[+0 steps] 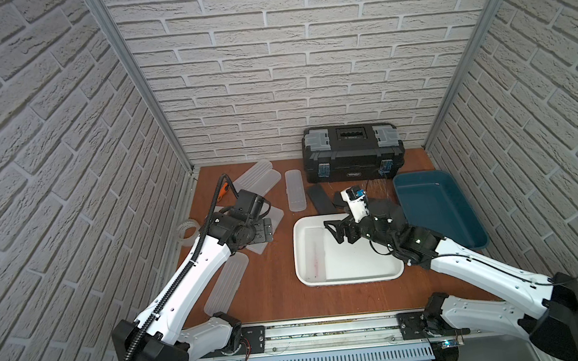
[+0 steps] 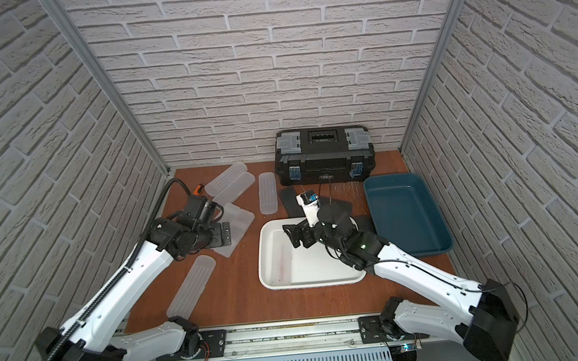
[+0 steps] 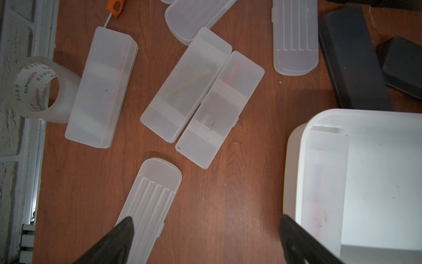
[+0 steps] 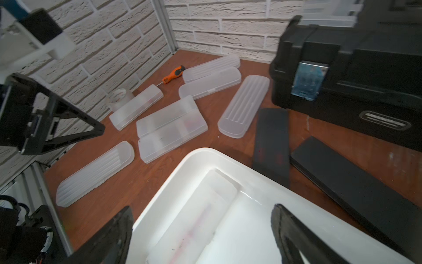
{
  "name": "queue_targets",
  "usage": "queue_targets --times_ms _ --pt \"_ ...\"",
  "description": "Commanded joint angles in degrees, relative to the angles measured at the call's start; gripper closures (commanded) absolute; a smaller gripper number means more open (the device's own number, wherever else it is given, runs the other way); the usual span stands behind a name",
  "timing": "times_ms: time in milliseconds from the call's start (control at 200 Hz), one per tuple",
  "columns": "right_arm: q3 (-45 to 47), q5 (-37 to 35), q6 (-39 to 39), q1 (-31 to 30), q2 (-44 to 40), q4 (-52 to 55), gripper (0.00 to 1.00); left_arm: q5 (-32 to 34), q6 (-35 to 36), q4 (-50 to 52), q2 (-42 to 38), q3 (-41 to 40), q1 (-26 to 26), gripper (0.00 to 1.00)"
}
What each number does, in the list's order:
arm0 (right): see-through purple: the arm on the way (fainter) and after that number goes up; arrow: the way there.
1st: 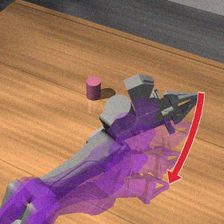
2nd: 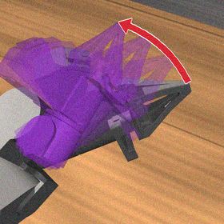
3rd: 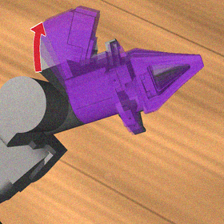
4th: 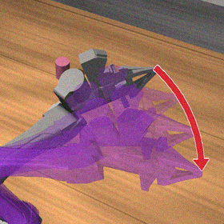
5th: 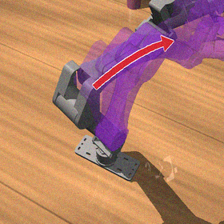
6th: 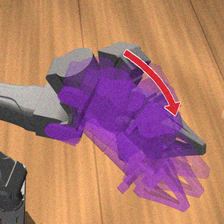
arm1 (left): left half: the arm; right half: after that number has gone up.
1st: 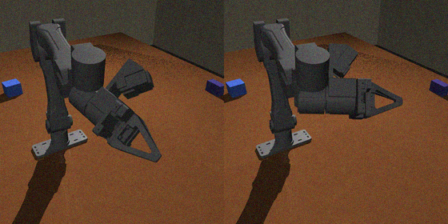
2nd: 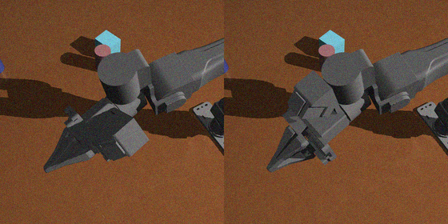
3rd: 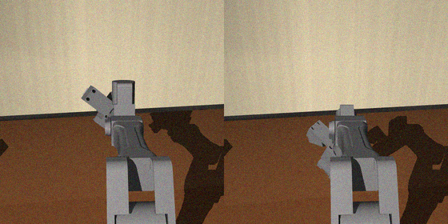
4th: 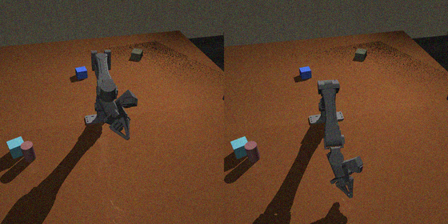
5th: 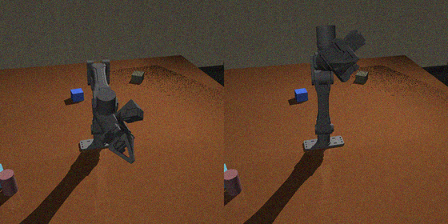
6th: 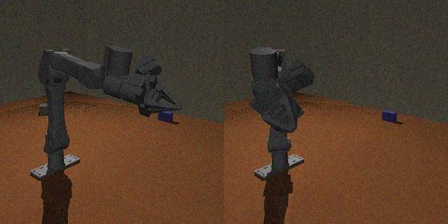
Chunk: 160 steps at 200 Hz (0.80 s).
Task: Place the pencil cases by color into the storage box
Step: Pick up the pencil case from the center of the board.
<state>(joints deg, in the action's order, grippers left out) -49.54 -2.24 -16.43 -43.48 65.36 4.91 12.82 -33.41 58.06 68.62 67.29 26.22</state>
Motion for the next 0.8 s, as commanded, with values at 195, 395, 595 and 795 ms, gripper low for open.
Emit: queue_targets --times_ms 195,395,595,795 --pt "-7.8 -1.9 1.8 -3.1 7.1 -7.8 0.07 -5.1 10.5 -6.8 17.7 15.3 -6.6 0.02" --pt "-4.8 -8.6 1.7 -3.2 0.2 -6.0 0.08 -7.1 10.0 -11.0 32.4 24.9 -6.6 0.05" --pt "-1.3 -14.7 3.6 -3.2 -6.8 -3.2 0.08 -6.1 6.7 -12.4 45.8 34.8 -4.3 0.07" --pt "4.9 -17.7 5.5 -3.2 -11.1 -5.6 0.07 -5.9 4.7 -12.5 55.5 42.7 -2.4 0.07"
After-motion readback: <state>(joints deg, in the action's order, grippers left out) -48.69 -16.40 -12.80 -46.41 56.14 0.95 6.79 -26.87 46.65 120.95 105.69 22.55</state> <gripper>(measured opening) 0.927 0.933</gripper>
